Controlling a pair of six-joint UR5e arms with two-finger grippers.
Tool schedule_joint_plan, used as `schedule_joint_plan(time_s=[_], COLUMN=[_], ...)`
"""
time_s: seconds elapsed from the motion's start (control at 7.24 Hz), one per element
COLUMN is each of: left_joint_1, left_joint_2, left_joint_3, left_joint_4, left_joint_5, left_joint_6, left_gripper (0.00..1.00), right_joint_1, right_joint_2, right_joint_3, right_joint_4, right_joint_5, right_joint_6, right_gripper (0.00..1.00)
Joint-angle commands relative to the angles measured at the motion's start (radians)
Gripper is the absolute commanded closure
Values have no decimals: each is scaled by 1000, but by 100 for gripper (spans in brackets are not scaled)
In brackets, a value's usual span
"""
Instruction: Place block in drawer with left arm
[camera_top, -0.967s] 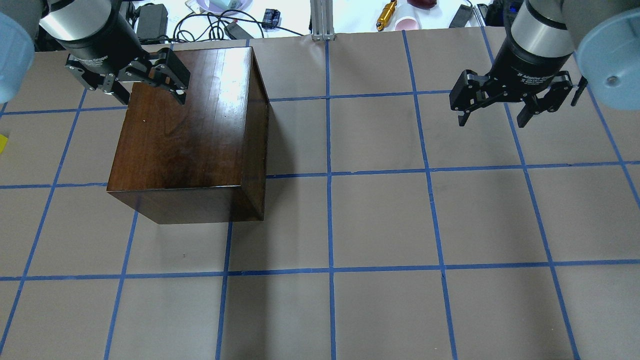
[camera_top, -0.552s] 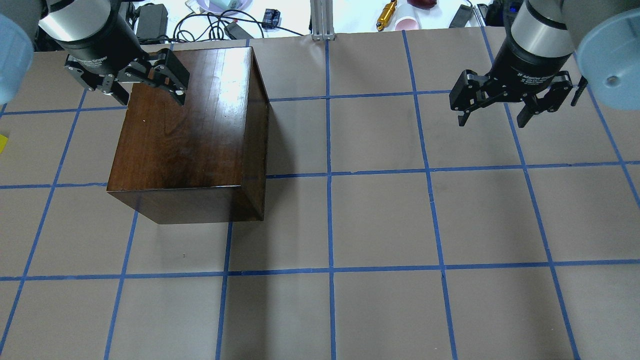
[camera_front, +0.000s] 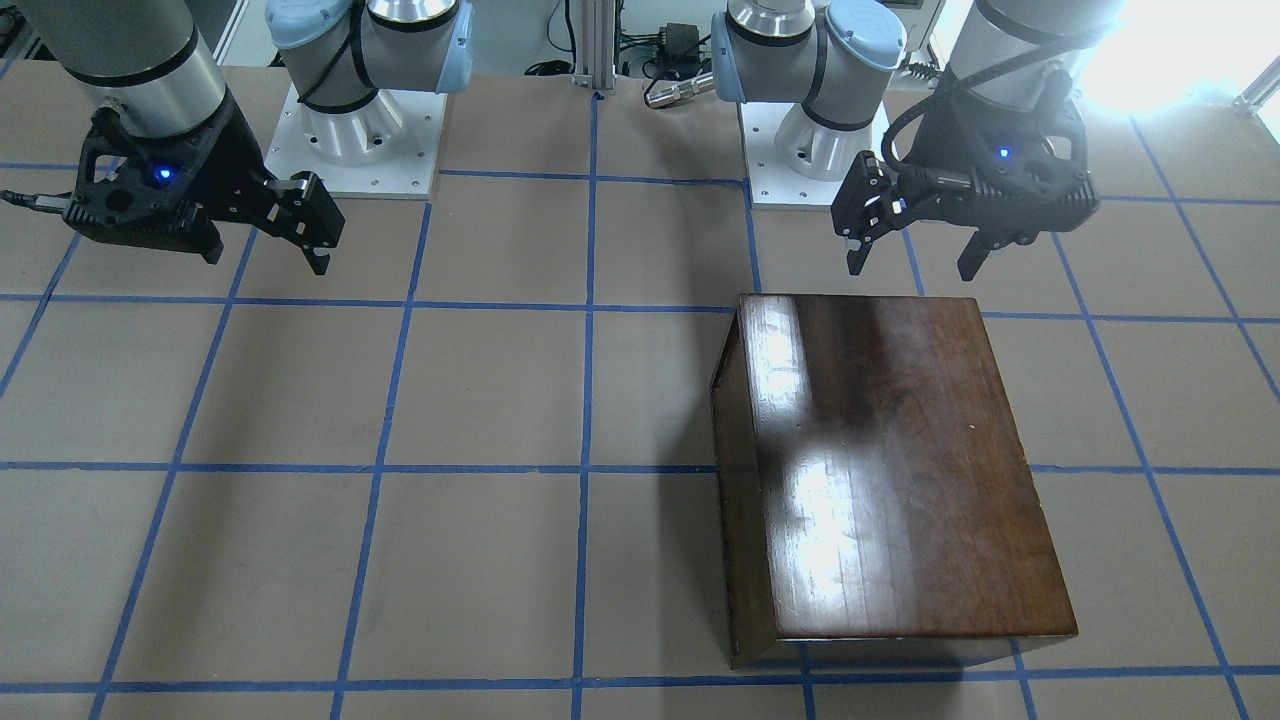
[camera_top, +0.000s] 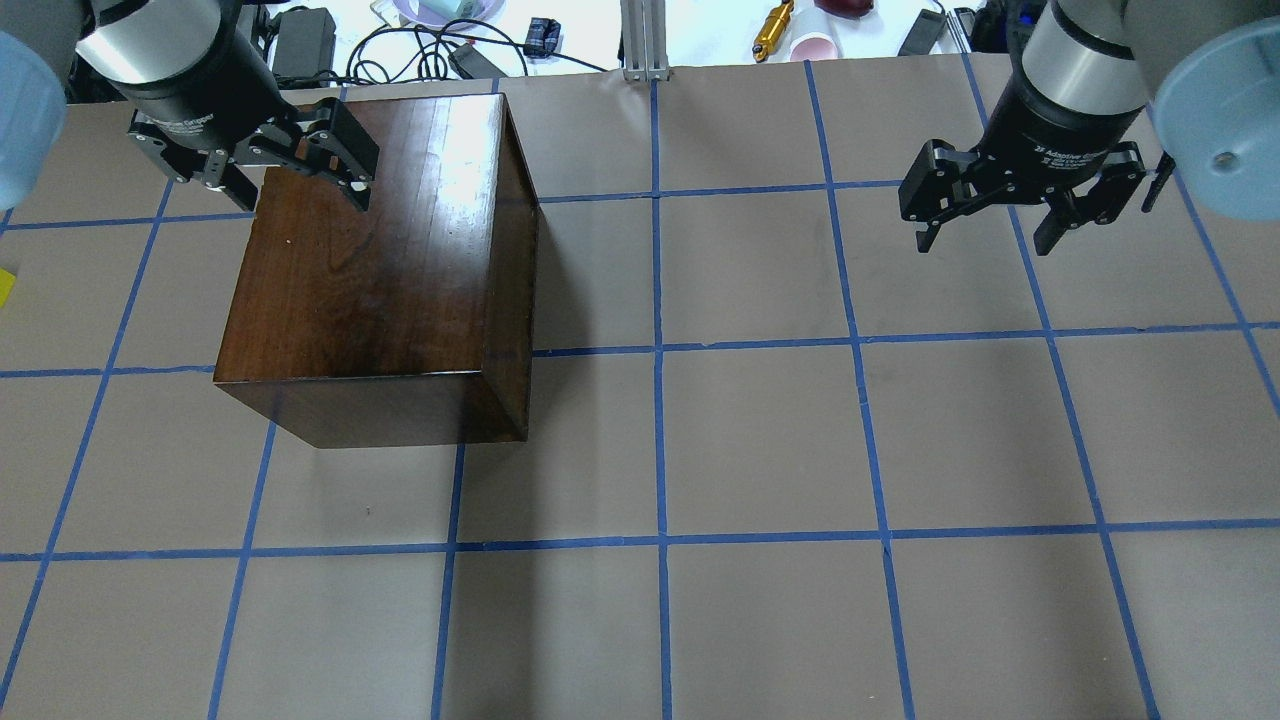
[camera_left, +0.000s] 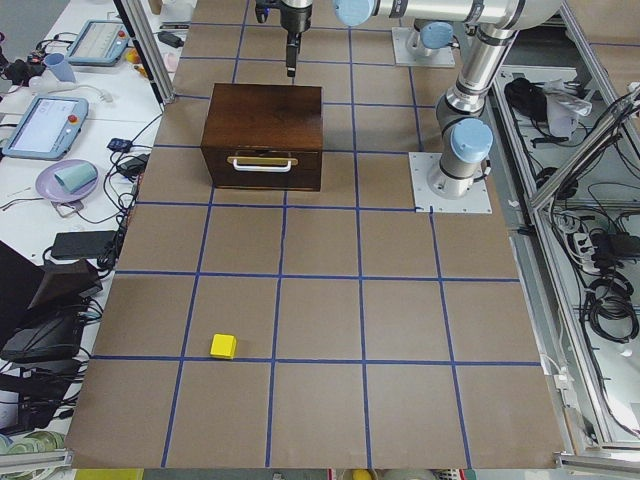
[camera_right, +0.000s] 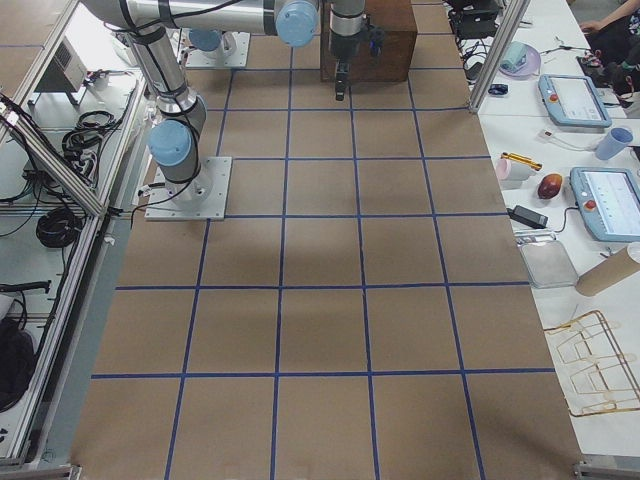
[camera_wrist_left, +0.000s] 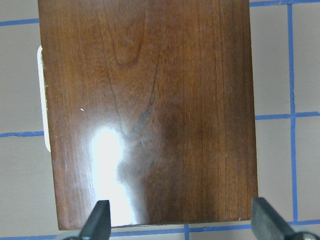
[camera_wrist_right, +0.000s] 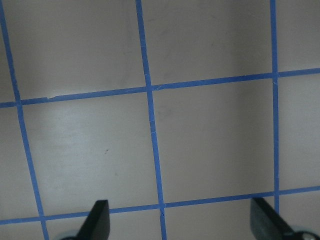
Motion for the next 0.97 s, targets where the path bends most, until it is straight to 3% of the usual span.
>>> schedule_joint_plan(time_s=[0.0,0.83], left_joint_1=[0,12], left_joint_2=[0,-14], left_joint_3=[0,14], left_joint_4=[0,0], left_joint_5=[0,-5], left_joint_6=[0,8], left_gripper=[0,0], right_joint_1=[0,0], right_joint_2=[0,0], right_joint_3=[0,0], right_joint_4=[0,0], right_joint_5=[0,0], right_joint_6=[0,0], right_gripper=[0,0])
